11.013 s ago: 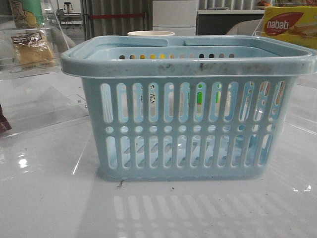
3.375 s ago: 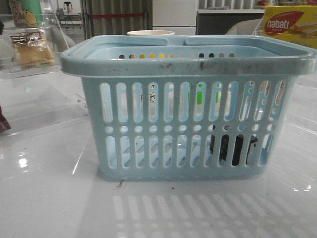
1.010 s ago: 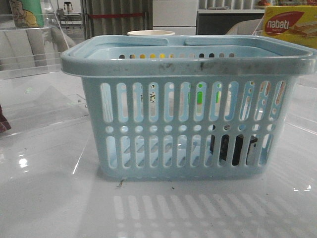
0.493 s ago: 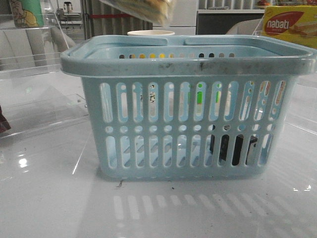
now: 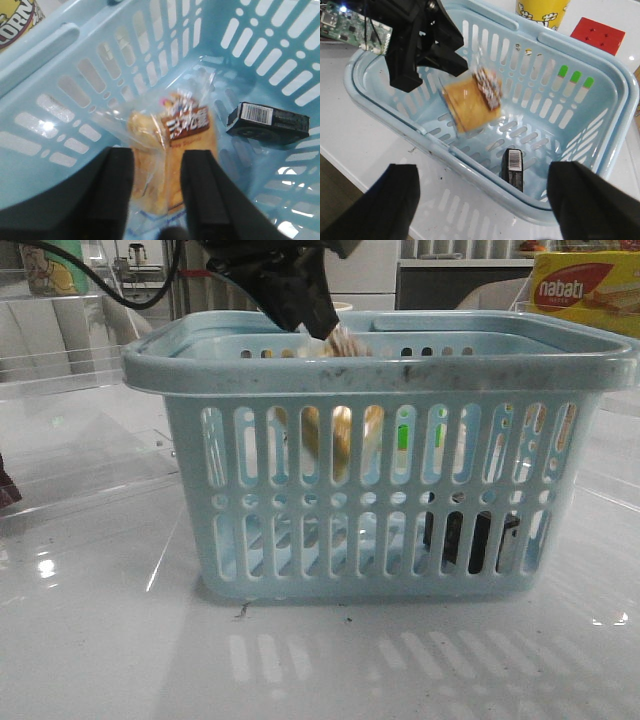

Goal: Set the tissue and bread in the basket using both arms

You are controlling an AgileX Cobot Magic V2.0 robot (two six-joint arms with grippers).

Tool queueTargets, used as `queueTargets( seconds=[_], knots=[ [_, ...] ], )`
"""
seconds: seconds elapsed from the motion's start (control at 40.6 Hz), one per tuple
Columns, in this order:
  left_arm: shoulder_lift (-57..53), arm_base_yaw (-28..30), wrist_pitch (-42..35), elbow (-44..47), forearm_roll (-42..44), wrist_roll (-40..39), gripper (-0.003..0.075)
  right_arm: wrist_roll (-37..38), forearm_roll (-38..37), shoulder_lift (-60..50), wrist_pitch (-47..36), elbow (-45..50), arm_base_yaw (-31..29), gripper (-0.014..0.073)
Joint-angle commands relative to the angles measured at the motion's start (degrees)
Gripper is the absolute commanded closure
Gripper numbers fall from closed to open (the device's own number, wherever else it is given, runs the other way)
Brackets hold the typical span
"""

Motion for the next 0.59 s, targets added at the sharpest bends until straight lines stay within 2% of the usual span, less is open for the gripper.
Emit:
queueTargets(
  seconds=[0.0, 0.197, 0.394, 0.567],
  knots=[
    [-3.87, -0.4, -3.2, -1.96, -1.39, 0.08, 0.0218, -0.28, -0.3, -0.22, -3.84, -1.51, -0.03, -0.0029],
    [-9.29, -0.4, -1.08, -1.96, -1.39, 0.08, 0.0211, -0.28, -0.3, -0.22, -3.84, -1.51, -0.03, -0.0029],
    [-18.27, -0.4, 5.12, -1.83, -1.39, 0.08, 0.0211, -0.28, -0.3, -0.22, -3.84, -1.51, -0.03, -0.0029],
    [-27.87, -0.4, 5.44, 3.05, -1.39, 0.08, 0.0211, -0.28, -0.3, -0.22, -3.84, -1.51, -0.03, -0.0029]
  ],
)
